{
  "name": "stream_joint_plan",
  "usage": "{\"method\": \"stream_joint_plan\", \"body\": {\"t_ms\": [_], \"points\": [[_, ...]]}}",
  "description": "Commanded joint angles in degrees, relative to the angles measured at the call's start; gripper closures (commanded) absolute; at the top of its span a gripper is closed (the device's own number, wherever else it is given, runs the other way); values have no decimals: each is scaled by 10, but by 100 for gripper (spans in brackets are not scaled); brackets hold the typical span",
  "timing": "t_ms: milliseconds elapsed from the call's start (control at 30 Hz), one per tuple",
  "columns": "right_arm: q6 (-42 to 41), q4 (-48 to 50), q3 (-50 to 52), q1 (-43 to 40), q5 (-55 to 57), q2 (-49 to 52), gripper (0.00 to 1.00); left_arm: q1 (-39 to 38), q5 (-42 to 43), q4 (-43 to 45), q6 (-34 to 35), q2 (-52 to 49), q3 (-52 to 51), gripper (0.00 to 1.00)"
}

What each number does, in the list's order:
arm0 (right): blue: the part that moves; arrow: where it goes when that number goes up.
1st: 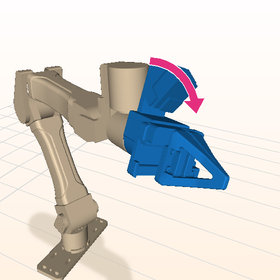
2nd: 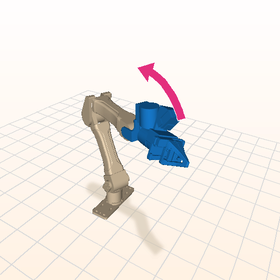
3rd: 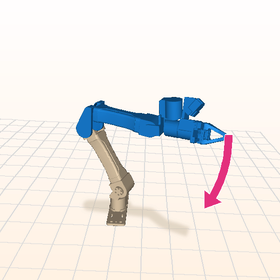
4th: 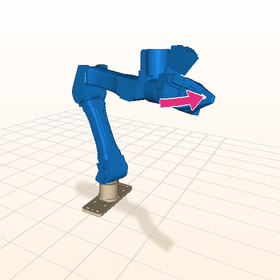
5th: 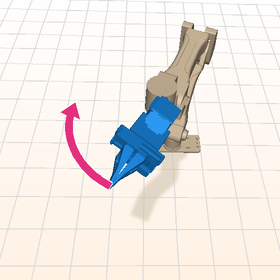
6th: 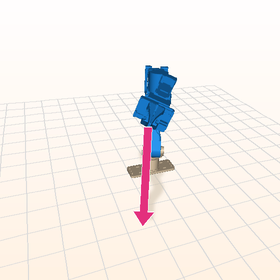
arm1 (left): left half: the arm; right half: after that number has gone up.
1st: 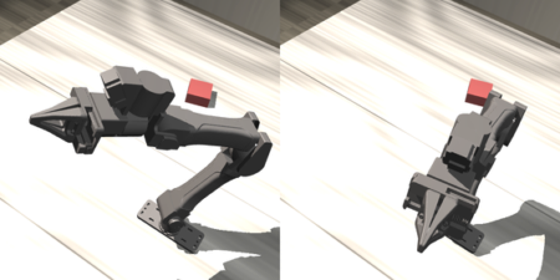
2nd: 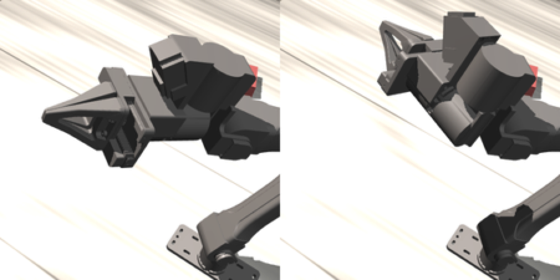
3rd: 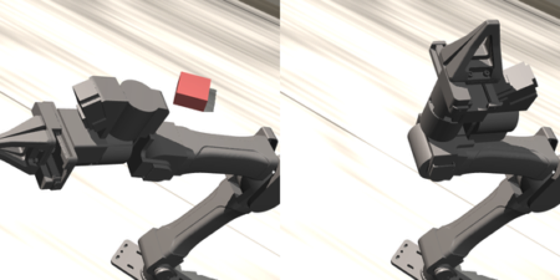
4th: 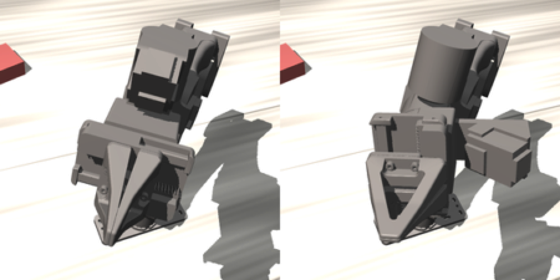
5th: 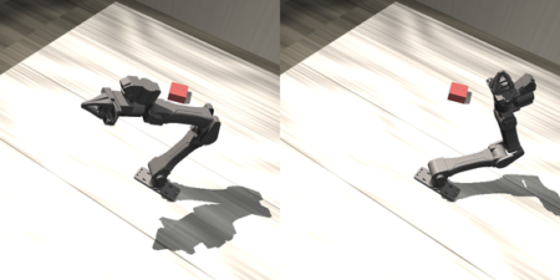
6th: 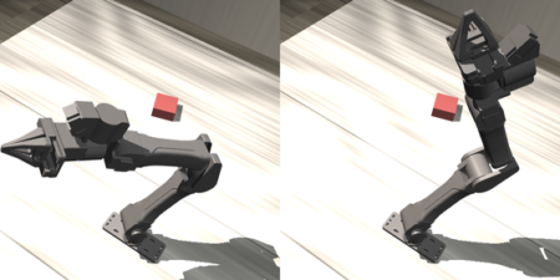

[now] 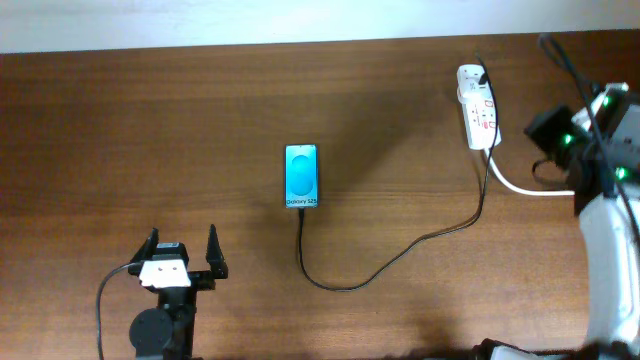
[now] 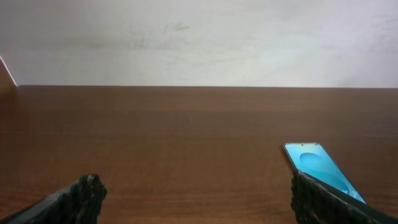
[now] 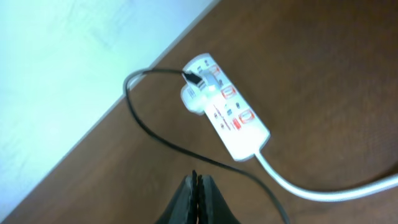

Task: Plug charger to phone and switch on socket

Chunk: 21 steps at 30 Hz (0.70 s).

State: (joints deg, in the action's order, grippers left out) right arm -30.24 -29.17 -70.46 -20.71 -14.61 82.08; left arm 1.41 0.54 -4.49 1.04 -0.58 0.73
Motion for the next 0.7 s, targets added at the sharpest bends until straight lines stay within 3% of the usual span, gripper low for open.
{"method": "stream_joint_plan", "body": {"t_ms": [0,233,367,667], "points": [[-1,-53,-113,-4,3,107,96,-2,-3,-3,-9,2,-2,1],[-1,-187,-331,-4,2,320,96,-2,-3,-3,-9,2,-2,1],[-3,-195,-333,1,-1,327,96,-2,-3,-3,-9,2,-2,1],[-93,-141,-327,4,-4,384,96,-2,-3,-3,-9,2,-2,1]]}}
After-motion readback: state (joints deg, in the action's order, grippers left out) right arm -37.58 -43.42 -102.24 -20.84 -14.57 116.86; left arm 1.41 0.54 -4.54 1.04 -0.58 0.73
